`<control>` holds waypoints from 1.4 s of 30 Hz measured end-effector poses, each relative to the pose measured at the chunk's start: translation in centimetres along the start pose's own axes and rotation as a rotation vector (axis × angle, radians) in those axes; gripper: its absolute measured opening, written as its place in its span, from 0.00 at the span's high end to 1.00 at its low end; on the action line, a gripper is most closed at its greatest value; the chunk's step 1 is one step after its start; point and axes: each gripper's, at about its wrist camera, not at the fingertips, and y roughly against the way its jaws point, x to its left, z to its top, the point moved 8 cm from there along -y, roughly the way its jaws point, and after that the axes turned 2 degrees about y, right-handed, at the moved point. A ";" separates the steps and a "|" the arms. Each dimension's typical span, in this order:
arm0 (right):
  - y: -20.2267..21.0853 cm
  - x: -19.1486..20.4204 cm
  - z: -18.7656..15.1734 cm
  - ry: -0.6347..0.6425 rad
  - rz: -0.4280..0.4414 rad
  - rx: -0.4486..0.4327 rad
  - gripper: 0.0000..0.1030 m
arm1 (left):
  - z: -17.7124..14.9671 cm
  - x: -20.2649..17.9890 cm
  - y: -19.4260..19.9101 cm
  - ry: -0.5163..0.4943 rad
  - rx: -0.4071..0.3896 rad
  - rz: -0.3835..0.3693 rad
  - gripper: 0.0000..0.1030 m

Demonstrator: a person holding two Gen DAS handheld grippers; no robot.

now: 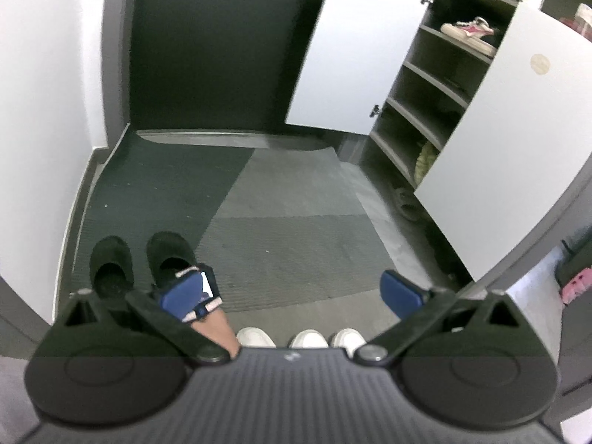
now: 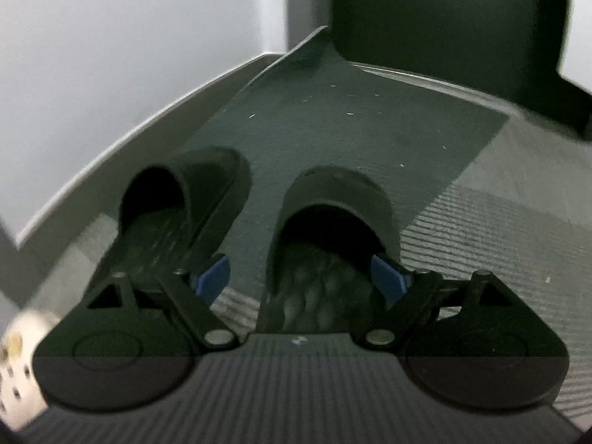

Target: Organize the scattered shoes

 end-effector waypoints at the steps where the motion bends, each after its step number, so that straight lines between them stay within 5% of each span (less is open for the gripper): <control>1: -0.6 -0.5 0.4 -0.041 -0.017 -0.011 0.17 | -0.1 0.0 -0.4 0.000 0.010 0.001 0.00; 5: -2.2 -0.1 1.0 -0.043 -0.009 -0.037 0.16 | -0.4 1.1 -1.9 0.026 0.052 0.015 0.00; 7: -3.2 -0.3 1.0 -0.037 -0.038 -0.042 0.00 | -0.4 2.0 -2.5 0.046 0.068 0.027 0.00; 12: -5.4 -1.2 -0.3 -0.017 -0.124 0.021 0.00 | -0.4 3.5 -3.7 0.082 0.106 0.032 0.00; 18: -6.6 -2.8 -0.8 -0.162 -0.104 0.048 0.00 | -0.9 4.8 -4.5 0.106 0.152 0.026 0.00; 27: -5.0 -2.8 -1.2 -0.498 -0.235 0.111 0.00 | -0.9 3.6 -2.3 0.076 0.106 0.010 0.00; 31: -3.8 -1.7 -1.9 -0.427 -0.261 0.121 0.00 | -0.9 2.8 -0.8 0.070 0.073 0.000 0.00; 38: 2.7 -1.3 1.3 -0.239 -0.353 -0.177 0.00 | -0.4 2.0 1.3 0.060 0.016 -0.015 0.00; 42: 2.8 2.7 4.0 -0.004 -0.214 -0.243 0.00 | 0.1 2.0 1.8 0.056 -0.012 -0.010 0.00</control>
